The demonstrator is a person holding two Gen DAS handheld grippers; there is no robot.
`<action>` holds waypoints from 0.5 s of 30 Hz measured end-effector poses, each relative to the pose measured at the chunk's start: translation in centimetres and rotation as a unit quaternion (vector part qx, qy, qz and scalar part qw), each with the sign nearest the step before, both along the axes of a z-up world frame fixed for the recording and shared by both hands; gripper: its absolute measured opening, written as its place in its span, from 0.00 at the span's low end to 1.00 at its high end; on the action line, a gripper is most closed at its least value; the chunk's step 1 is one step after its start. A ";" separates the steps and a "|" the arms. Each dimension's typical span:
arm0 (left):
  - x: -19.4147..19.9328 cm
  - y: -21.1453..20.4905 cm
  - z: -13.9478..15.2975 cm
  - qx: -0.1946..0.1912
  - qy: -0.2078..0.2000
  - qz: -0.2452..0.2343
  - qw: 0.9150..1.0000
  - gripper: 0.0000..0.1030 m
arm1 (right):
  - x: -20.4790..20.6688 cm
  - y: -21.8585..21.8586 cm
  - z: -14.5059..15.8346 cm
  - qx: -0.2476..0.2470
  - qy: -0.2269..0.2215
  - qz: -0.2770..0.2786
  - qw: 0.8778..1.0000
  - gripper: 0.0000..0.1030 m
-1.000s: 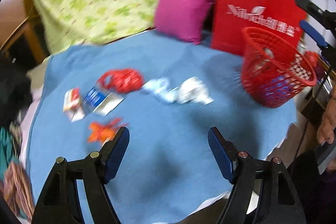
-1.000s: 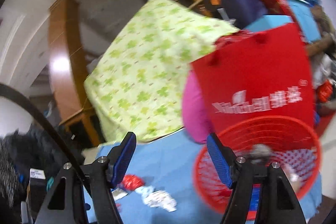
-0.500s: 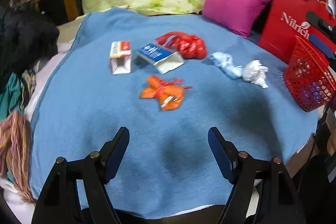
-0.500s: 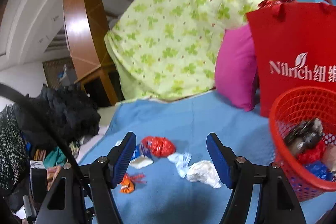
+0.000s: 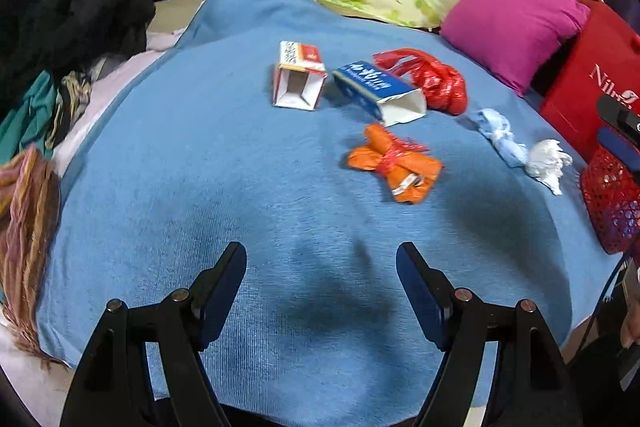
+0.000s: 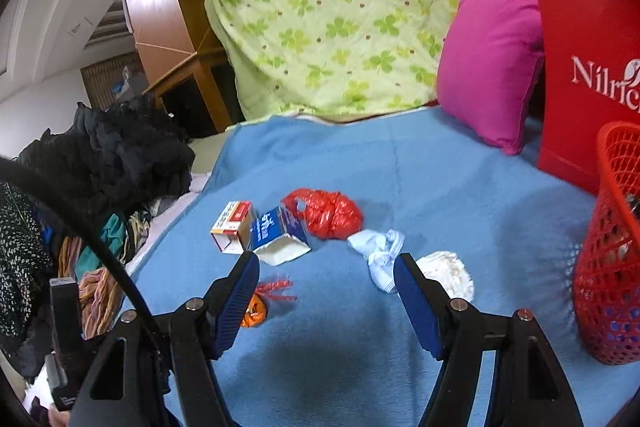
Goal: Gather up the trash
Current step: 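Move both tools back over the remaining trash on the blanket, then grasp the crumpled white tissue with the right tool and lift it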
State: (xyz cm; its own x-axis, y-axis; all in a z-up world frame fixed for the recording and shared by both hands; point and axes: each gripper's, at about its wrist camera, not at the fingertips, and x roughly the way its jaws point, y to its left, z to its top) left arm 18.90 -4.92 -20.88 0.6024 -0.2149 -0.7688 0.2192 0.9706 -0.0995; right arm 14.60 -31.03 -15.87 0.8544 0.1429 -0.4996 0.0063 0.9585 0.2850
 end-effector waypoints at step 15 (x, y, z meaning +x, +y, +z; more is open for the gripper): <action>-0.1 -1.0 -1.9 -0.014 -0.071 -0.014 0.997 0.76 | 2.5 -3.1 -1.8 0.040 0.039 -0.046 0.997 0.71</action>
